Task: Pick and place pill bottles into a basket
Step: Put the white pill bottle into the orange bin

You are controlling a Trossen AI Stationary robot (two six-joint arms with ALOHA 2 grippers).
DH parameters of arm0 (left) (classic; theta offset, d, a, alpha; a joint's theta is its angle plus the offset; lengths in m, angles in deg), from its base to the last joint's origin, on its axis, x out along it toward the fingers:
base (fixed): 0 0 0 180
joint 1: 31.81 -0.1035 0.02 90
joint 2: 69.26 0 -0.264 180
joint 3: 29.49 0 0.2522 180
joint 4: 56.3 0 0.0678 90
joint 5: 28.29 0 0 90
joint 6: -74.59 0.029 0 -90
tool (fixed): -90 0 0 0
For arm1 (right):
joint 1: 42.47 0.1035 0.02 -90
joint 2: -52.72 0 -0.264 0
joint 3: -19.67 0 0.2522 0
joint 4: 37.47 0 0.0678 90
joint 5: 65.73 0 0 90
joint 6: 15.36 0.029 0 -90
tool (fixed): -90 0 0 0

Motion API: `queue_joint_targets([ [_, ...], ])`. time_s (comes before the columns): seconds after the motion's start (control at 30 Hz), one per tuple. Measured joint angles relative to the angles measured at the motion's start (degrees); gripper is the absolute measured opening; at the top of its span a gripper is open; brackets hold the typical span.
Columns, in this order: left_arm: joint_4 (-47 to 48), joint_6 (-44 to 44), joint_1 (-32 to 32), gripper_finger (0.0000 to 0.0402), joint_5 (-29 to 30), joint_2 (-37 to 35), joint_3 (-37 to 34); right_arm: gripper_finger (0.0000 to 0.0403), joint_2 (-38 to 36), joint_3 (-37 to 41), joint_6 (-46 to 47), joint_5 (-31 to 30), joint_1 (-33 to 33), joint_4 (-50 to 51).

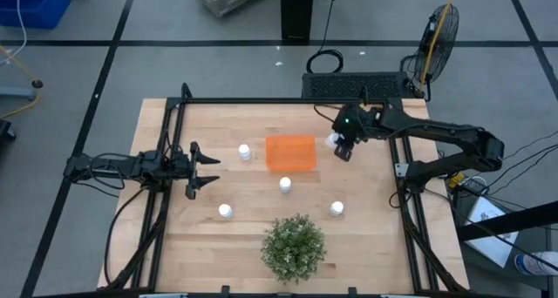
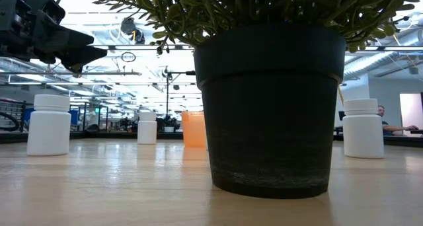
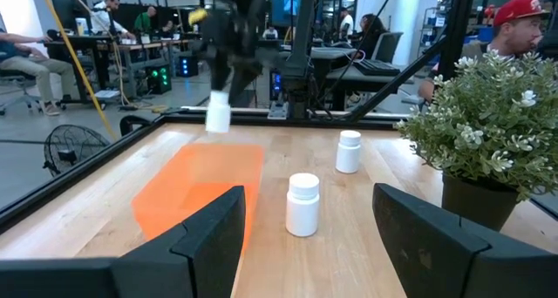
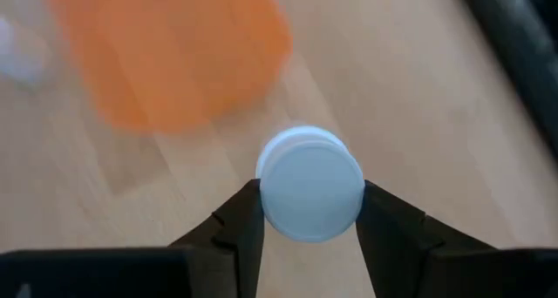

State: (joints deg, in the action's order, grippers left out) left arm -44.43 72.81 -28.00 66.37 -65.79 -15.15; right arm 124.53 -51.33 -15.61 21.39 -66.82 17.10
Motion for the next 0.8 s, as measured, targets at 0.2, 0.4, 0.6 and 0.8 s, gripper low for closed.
queue_joint_targets([
  [0.2, -0.24, 0.00, 0.02, 0.0257, 0.79, 0.02, -0.02, 0.0138, 2.22, -10.24, -2.53, -0.02, 2.29, 2.32],
  [0.4, -0.29, 0.02, 0.00, 0.0257, 0.84, 0.02, -0.02, 0.0138, 7.63, -17.51, -3.90, -0.22, 3.43, 5.46],
  [0.6, 0.04, 0.00, 0.02, 0.0257, 1.19, 0.02, -0.02, 0.0138, 15.10, -22.38, -4.60, 0.00, 3.46, 10.71],
  [0.8, 0.18, 0.02, 0.00, 0.0257, 1.21, 0.02, 0.00, 0.0138, 20.73, -24.67, -5.20, 0.17, 3.84, 11.59],
])
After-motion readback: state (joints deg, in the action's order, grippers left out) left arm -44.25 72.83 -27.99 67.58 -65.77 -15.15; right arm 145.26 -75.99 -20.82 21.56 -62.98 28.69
